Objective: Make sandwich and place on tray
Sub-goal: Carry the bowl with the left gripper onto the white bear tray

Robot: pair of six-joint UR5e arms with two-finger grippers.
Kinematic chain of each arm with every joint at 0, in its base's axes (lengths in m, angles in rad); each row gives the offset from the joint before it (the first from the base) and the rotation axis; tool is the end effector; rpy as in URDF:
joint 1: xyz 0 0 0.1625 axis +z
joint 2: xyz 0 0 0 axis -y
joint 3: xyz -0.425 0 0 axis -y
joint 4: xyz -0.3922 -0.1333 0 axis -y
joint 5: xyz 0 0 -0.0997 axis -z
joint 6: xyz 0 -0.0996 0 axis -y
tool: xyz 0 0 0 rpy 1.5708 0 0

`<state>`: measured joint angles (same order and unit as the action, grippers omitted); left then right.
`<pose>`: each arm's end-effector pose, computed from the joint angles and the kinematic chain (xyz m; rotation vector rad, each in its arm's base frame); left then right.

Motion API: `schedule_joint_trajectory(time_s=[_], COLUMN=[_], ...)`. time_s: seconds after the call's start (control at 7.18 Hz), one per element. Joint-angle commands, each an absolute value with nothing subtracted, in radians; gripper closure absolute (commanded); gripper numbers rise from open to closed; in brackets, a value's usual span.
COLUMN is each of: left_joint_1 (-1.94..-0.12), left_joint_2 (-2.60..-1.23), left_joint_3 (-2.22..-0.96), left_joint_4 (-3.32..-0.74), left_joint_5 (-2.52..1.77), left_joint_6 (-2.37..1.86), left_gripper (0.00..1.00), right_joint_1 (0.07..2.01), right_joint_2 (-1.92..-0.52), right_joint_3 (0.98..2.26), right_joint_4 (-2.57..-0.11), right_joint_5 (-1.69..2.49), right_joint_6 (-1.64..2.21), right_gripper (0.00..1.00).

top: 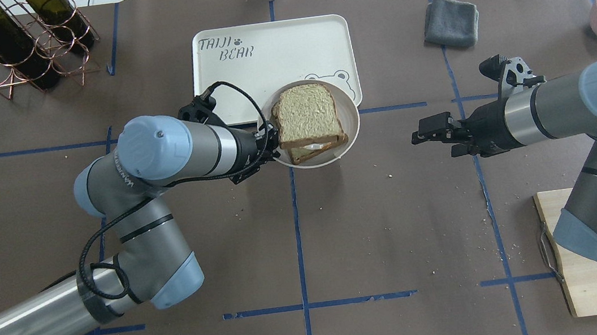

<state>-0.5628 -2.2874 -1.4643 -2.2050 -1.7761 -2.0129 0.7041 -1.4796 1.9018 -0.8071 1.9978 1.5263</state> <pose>0.5528 -0.4824 0.1951 -0.1057 1.2818 -0.7399 -0.3352 -0.4054 0.3667 0.0773 -1.2258 0.3221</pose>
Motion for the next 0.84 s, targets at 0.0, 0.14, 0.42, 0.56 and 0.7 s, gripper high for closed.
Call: schedule_joint_trajectory(time_s=[0.0, 0.14, 0.42, 0.56, 0.7], left_joint_1=[-0.636, -0.653, -0.653, -0.653, -0.66], left_joint_2=[-2.419, -2.448, -2.48, -2.482, -2.482], left_joint_3=[-1.224, -1.156, -1.077, -1.034, -1.016], left_joint_4=[-2.284, -2.293, -2.313, -2.357, -2.37], left_joint_5=[-1.776, -1.775, -1.773, -1.772, -1.772], left_joint_6=[-2.095, -2.121, -2.128, -2.128, -2.128], left_gripper=[1.0, 1.0, 1.0, 1.0, 1.0], right_joint_1=[0.704, 0.704, 0.704, 0.703, 0.703], right_joint_2=[-1.519, -1.519, -1.519, -1.519, -1.519], right_joint_3=[1.939, 1.942, 1.941, 1.942, 1.942], right_joint_4=[-0.807, -0.807, -0.807, -0.807, -0.807], right_joint_5=[1.997, 1.997, 1.997, 1.997, 1.997], right_joint_6=[1.526, 1.526, 1.526, 1.526, 1.526], right_gripper=[0.0, 0.0, 0.0, 0.0, 0.0])
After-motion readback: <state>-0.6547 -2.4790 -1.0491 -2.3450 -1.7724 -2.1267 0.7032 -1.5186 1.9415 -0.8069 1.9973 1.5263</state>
